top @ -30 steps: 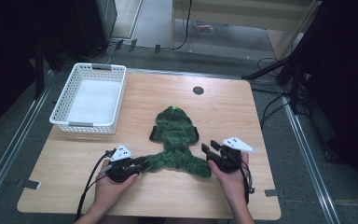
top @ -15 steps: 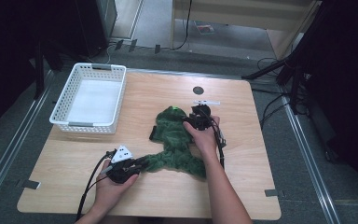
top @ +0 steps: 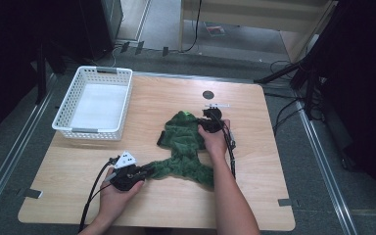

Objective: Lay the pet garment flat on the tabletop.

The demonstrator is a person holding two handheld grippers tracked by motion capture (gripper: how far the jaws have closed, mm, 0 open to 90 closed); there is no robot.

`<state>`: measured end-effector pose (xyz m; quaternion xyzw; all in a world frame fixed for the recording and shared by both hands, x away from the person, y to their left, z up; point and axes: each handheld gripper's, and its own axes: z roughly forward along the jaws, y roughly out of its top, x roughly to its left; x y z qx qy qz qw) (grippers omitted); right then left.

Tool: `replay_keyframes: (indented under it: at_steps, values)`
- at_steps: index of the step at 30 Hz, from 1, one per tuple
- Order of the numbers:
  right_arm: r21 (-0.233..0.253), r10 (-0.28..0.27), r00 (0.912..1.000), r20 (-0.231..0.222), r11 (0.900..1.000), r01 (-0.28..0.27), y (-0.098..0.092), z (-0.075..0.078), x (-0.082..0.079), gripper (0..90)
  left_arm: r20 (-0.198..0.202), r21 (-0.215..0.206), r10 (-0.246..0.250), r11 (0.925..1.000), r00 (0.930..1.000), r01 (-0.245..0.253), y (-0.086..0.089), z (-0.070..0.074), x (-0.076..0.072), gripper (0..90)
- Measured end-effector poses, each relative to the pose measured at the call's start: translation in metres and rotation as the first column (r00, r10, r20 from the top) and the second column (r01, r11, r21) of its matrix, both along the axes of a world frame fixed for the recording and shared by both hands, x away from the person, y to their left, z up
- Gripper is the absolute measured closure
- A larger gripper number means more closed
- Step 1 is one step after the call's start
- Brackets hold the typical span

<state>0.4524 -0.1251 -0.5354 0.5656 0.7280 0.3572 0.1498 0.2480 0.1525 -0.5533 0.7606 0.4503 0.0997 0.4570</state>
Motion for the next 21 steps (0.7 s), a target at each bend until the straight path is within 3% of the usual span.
replay_keyframes:
  at_steps: [4,6,10,16,21]
  values:
    - [-0.035,0.005,0.9993,0.036,0.999,-0.004,-0.004,0.001,-0.004,83.9,0.003,-0.003,0.002,1.0,1.0,-0.002,0.0,0.0,0.0,79.5]
    - [-0.047,-0.017,0.9984,0.054,0.999,0.02,-0.01,0.003,-0.005,84.3,0.01,-0.002,0.0,1.0,1.0,0.0,0.0,0.0,-0.001,78.9]
    - [0.007,-0.052,0.995,0.085,0.999,0.051,-0.022,0.009,-0.008,78.5,0.025,-0.013,-0.01,0.9999,0.9996,0.01,0.0,0.0,-0.002,75.4]
    - [0.03,-0.01,0.9921,0.125,1.0,0.006,-0.028,0.017,-0.021,71.6,0.041,-0.027,0.001,0.9996,0.9992,0.0,0.001,0.001,-0.003,65.7]
    - [0.097,0.005,0.9883,0.152,0.995,-0.02,-0.037,0.025,-0.037,54.7,0.078,-0.072,0.034,0.997,0.9964,-0.029,0.006,0.003,-0.006,51.7]
